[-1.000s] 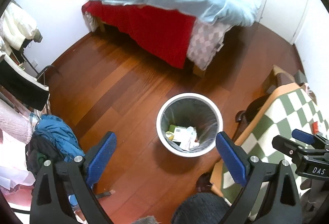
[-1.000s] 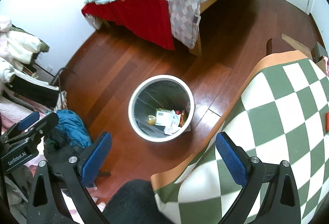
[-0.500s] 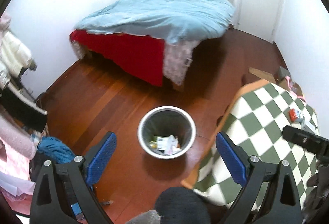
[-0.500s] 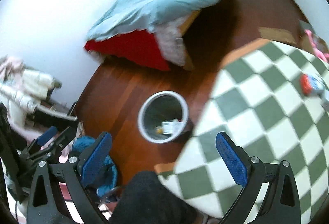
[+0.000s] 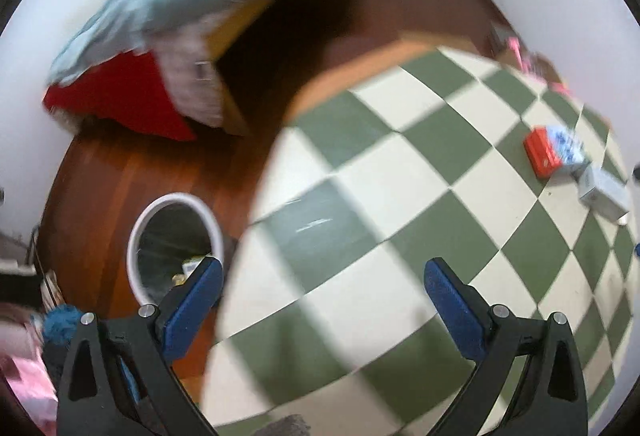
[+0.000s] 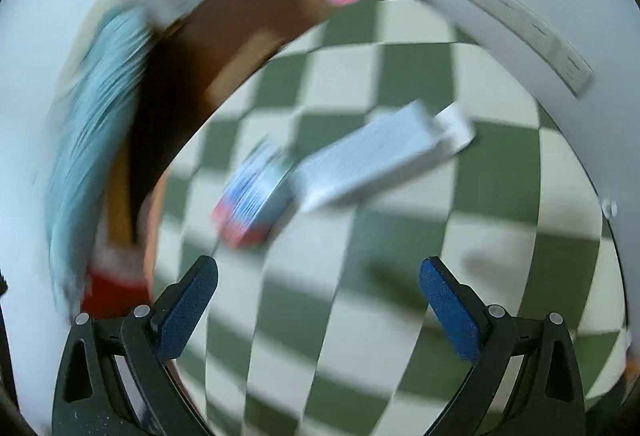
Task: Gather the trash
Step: 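Move both open tools back toward the table, then grasp the white cosmetic box with the right tool while the left tool grasps the Pure Milk carton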
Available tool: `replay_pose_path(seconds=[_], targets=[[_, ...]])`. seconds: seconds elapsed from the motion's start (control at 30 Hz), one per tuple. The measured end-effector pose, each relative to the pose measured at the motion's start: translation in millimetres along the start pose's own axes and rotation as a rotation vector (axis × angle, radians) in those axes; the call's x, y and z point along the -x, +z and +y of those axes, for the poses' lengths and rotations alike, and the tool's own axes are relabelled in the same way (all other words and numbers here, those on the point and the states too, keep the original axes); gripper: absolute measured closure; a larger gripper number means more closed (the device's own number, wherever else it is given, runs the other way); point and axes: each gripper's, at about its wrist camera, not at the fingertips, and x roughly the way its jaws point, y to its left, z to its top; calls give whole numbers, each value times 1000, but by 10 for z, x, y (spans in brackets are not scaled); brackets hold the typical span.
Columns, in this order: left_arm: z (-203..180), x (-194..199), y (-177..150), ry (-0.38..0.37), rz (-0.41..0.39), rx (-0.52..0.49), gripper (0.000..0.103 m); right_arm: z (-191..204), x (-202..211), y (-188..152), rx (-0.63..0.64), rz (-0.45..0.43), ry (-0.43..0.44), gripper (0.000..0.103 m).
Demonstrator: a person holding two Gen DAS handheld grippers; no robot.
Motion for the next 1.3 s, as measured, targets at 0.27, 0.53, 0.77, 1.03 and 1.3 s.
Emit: replay_pose_path(seconds=[0.27, 0.53, 0.77, 1.03, 1.3], targets=[[-708, -315, 390, 31, 15, -142, 0, -99, -639, 649, -132, 7, -120, 14], [-1154, -181, 698, -50, -70, -336, 0, -37, -510, 595, 227, 72, -187, 53], [-1879, -104, 818, -222, -62, -654, 1, -578, -265, 635, 358, 165, -273, 53], [-2398, -388, 884, -228, 21, -791, 8, -698, -313, 588, 305, 159, -247, 49], [-2381, -393, 843, -221, 6, -770, 40, -608, -325, 534, 305, 99, -254, 59]])
